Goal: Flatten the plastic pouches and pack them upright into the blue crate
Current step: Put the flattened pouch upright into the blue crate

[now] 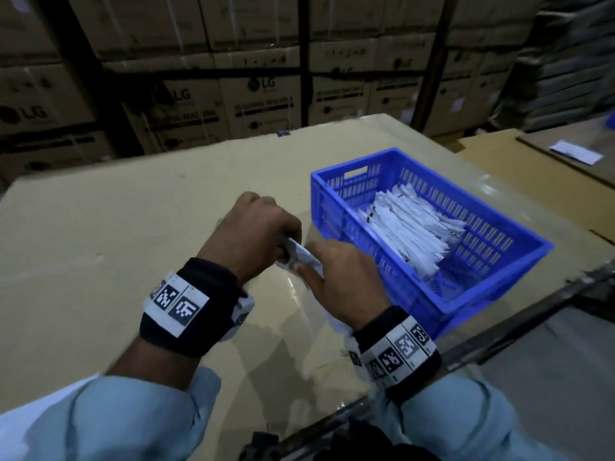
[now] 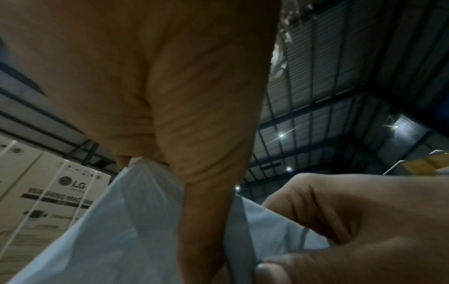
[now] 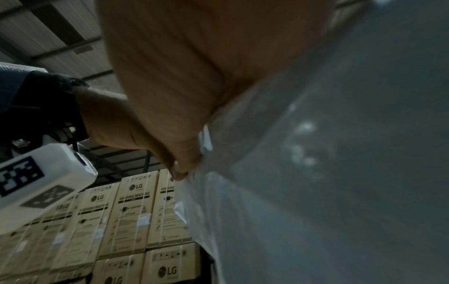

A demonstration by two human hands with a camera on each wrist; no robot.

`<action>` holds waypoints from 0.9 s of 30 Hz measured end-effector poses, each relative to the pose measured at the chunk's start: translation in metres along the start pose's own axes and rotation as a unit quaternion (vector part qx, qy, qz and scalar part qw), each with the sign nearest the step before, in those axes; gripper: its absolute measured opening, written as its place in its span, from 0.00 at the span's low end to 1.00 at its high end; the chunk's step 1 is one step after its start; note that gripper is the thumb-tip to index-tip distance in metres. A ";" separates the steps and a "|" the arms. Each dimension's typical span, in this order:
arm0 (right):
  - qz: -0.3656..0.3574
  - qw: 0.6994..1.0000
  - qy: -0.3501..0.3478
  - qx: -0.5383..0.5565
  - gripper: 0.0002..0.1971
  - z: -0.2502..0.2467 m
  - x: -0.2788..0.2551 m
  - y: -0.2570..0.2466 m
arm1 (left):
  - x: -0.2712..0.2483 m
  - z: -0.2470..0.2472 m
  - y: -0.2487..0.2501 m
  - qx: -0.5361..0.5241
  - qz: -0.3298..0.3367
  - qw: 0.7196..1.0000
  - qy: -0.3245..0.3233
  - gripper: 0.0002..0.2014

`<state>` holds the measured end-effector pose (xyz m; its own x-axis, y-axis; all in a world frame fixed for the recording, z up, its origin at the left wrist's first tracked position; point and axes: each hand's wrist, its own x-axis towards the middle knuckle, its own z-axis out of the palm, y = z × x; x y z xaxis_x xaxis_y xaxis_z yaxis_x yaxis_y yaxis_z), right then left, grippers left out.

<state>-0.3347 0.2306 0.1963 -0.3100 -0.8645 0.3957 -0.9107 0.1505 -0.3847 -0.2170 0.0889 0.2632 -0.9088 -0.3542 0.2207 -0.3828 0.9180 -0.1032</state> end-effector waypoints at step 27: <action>0.215 0.956 0.038 -0.198 0.12 -0.142 0.145 0.383 | 0.370 0.213 0.193 0.124 0.130 0.969 -0.170 0.21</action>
<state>-0.7668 0.2312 0.2245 -0.6837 -0.6471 0.3373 -0.7222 0.6665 -0.1852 -0.6624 0.0970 0.1188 -0.9656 -0.1946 -0.1725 -0.1243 0.9281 -0.3509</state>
